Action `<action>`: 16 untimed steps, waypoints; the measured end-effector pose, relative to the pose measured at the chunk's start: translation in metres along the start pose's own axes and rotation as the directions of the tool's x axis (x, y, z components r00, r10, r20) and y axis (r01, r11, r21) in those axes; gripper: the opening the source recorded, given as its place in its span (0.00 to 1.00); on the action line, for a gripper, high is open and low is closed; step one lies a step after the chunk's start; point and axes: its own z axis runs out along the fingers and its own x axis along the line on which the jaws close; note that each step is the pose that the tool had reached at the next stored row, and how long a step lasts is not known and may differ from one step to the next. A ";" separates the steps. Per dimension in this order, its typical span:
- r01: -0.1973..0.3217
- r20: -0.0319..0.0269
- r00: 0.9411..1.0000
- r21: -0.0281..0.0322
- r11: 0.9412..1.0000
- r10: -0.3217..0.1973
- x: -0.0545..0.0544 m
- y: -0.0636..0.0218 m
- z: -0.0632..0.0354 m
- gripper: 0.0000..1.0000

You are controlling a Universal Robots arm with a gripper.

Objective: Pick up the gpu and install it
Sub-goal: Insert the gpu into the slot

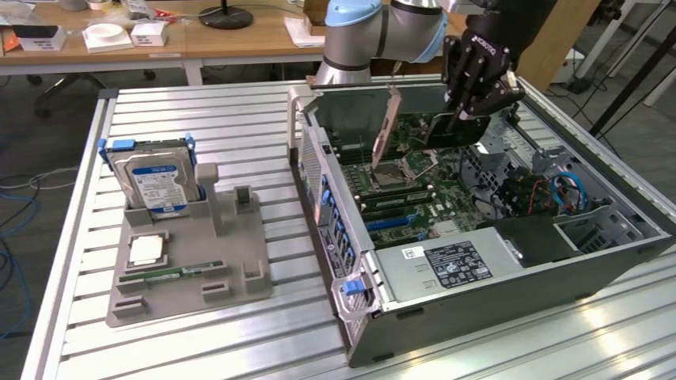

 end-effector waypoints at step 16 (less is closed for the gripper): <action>0.000 0.000 1.000 0.000 1.000 0.000 0.000 -0.0003 0.0041 0.26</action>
